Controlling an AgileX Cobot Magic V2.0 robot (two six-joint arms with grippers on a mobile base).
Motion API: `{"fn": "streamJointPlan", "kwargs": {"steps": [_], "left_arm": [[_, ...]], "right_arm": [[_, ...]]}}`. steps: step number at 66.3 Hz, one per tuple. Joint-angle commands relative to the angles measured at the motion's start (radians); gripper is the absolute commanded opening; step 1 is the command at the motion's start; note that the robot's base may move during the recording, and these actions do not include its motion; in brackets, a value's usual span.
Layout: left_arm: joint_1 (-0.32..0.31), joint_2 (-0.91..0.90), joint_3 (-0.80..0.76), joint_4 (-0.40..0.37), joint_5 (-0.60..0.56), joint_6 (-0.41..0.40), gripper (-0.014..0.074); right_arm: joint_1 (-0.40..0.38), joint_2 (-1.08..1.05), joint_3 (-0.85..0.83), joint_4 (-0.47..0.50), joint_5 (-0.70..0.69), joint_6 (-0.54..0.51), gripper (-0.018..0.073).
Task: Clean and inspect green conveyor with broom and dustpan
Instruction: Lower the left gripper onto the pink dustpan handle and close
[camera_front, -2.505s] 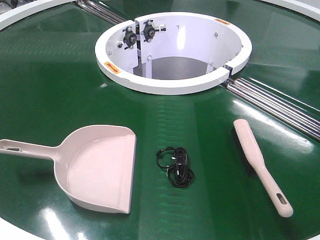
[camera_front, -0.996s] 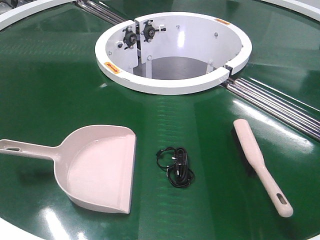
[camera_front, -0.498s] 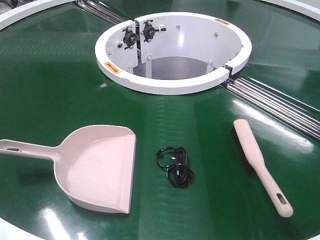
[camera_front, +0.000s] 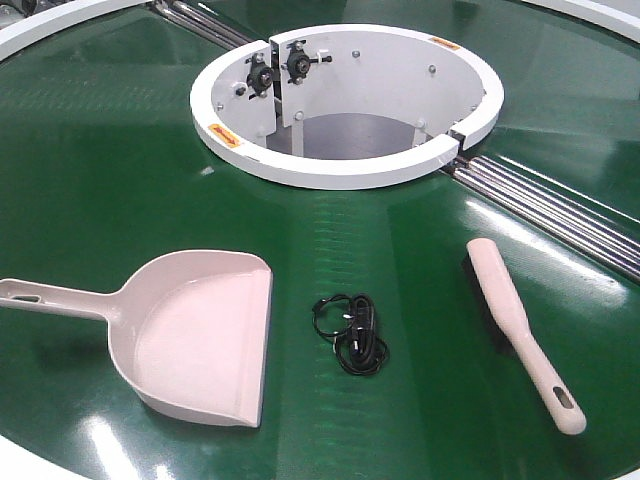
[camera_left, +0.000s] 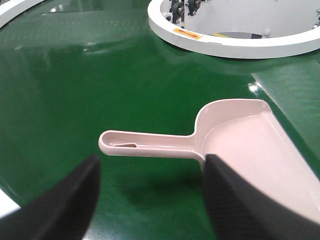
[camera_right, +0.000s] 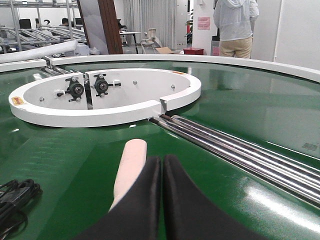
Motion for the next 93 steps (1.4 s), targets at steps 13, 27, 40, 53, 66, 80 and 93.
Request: {"fn": "streamJointPlan", "kwargs": {"steps": [13,27,40,53,66,80,93], "left_arm": [[-0.007,0.013,-0.037,-0.013,-0.067,-0.04,0.0575],[-0.007,0.082,-0.194,0.027,0.085,-0.019,0.0575],[-0.007,0.317,-0.483,0.005,0.327,0.126,0.0575],[-0.007,0.599,-0.763,-0.065,0.64,0.411,0.0575],[-0.007,0.81,-0.917,-0.094,0.709,0.702,0.0575],[-0.011,0.941,-0.946,-0.079,0.72,0.867,0.0575],[-0.042,1.028,-0.945,0.008,0.653,1.065,0.0575]], "right_arm": [[-0.006,-0.012,0.021,0.0,-0.076,0.001,-0.001],[-0.006,-0.012,0.021,0.0,-0.075,0.001,-0.001],[-0.006,-0.012,0.021,0.0,-0.075,0.001,-0.001],[-0.006,-0.012,0.021,0.0,-0.075,0.001,-0.001],[-0.006,-0.012,0.021,0.0,-0.075,-0.001,-0.001],[-0.006,-0.012,0.021,0.0,-0.076,-0.001,-0.001],[-0.006,-0.012,0.021,0.0,-0.076,0.0,-0.001]]}}
